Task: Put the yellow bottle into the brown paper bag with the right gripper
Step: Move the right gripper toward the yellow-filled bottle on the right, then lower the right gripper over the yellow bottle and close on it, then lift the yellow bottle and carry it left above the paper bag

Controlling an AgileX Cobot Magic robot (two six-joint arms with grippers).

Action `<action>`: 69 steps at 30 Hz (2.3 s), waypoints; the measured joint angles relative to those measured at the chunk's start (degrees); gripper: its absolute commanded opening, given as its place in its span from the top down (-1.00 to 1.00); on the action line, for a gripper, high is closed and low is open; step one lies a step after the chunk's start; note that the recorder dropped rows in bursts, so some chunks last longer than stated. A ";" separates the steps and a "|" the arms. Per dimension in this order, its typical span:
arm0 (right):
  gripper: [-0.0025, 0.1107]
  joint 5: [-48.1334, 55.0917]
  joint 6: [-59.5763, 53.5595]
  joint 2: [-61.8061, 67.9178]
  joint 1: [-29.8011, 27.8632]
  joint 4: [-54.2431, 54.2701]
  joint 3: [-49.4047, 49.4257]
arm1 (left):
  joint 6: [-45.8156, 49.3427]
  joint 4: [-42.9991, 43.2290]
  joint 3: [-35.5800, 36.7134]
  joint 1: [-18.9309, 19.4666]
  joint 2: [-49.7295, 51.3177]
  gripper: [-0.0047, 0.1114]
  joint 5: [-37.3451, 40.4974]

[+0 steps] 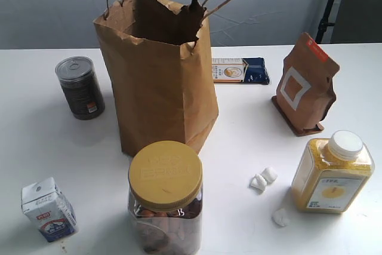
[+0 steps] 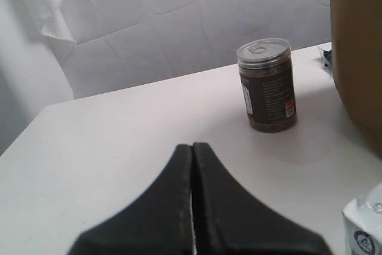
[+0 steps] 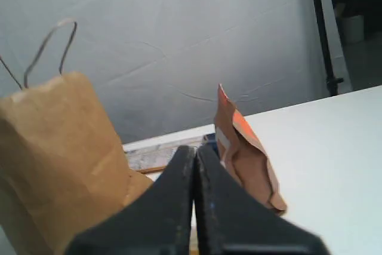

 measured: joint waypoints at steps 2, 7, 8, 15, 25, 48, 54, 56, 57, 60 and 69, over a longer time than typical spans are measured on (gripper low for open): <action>0.96 4.54 5.09 3.57 0.00 -2.19 -5.64 | 0.00 0.00 0.00 0.00 0.00 0.92 0.00; 0.92 24.76 -4.61 20.93 0.00 -5.19 -22.94 | 0.00 0.00 0.00 0.00 0.00 0.92 0.00; 0.83 31.61 -13.70 26.55 0.00 -4.47 -27.28 | 0.00 0.00 0.00 0.00 0.00 0.92 0.00; -0.42 57.33 -38.47 46.47 9.93 -3.94 -43.13 | 0.00 0.00 0.00 0.00 0.00 0.92 0.00; -0.55 59.01 -57.52 61.27 10.80 -5.61 -48.59 | 0.00 0.00 0.00 0.00 0.00 0.92 0.00; 0.65 47.23 -66.97 88.96 10.92 -7.13 -49.26 | 0.00 0.00 0.00 0.00 0.00 0.92 0.00; 0.96 47.59 -59.20 88.80 10.92 -7.00 -49.26 | 0.00 0.00 0.00 0.00 0.00 0.92 0.00; 0.96 46.81 -55.96 88.02 10.92 -6.46 -48.82 | 0.00 0.00 0.00 0.00 0.00 0.92 0.00; 0.96 45.59 -54.21 87.05 10.92 -5.79 -48.33 | 0.00 0.00 0.00 0.00 0.00 0.92 0.00; 0.96 39.19 -48.87 81.50 10.92 -3.13 -46.08 | 0.00 0.00 0.00 0.00 0.00 0.92 0.00; 0.96 23.06 -38.93 57.57 13.26 3.77 -38.70 | 0.00 0.00 0.00 0.00 0.00 0.92 0.00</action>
